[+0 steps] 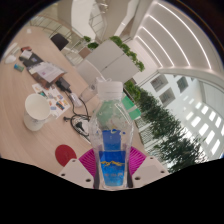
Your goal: Pour water
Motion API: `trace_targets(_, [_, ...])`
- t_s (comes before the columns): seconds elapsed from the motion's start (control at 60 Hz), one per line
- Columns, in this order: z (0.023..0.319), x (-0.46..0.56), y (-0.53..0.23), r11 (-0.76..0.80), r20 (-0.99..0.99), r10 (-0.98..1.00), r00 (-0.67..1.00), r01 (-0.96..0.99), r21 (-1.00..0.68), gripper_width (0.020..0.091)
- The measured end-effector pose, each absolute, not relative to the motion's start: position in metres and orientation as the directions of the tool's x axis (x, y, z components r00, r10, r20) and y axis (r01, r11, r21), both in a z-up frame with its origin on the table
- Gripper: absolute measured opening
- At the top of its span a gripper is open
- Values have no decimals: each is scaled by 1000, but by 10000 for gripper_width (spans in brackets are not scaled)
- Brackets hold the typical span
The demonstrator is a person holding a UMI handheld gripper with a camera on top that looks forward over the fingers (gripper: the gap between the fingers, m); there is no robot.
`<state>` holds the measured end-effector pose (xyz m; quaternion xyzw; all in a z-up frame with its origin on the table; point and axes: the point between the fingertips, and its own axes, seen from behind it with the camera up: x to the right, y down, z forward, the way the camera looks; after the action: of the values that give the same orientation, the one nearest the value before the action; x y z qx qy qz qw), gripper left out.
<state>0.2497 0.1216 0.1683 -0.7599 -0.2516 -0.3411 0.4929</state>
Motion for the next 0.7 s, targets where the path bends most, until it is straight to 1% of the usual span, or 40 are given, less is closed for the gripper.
trace_targets(0.017, [170,245,128,-385,810,60,583,762,-520,375])
trace_targets(0.033, [186,253,119,-379,847,92,524,805,-456,374])
trace_targets(0.05, [174,250,136,-369,868,115,482,833,-414,374])
trace_targets(0.067, [173,244,142,-363,899,131,417,864,-348,373])
trace_targets(0.083, [184,237,134,-367,935,140,326,894,-256,378])
trace_targets(0.1, [172,235,152,-351,945,160,285,911,-216,374])
trace_targets(0.133, [171,224,160,-330,970,186,154,940,-86,373])
trace_targets(0.15, [189,222,146,-323,977,204,60,946,9,373])
trace_targets(0.167, [187,218,150,-313,978,208,-5,947,71,375])
trace_targets(0.183, [177,218,162,-295,974,219,-53,948,118,373])
trace_targets(0.283, [179,204,171,-257,884,283,-371,859,443,374])
trace_targets(0.317, [188,198,168,-229,831,299,-469,810,539,373])
trace_targets(0.333, [188,193,171,-216,810,294,-507,791,573,373])
trace_targets(0.367, [194,188,184,-170,762,326,-559,759,629,373])
trace_targets(0.433, [196,181,187,-149,697,341,-631,695,703,373])
trace_targets(0.45, [200,176,180,-145,682,345,-645,681,717,375])
trace_targets(0.483, [199,174,189,-134,662,358,-658,666,734,375])
trace_targets(0.583, [197,167,192,-124,639,371,-673,647,753,376])
trace_targets(0.6, [200,167,182,-124,639,376,-671,646,753,374])
trace_targets(0.617, [198,164,190,-122,638,385,-667,648,751,359])
trace_targets(0.633, [198,165,190,-125,641,388,-662,652,748,375])
trace_targets(0.65, [197,166,190,-127,645,391,-656,656,744,375])
trace_targets(0.667, [196,166,191,-128,651,394,-649,662,738,358])
trace_targets(0.683, [196,166,191,-130,658,395,-641,670,731,375])
trace_targets(0.7, [195,166,191,-133,668,396,-630,680,721,376])
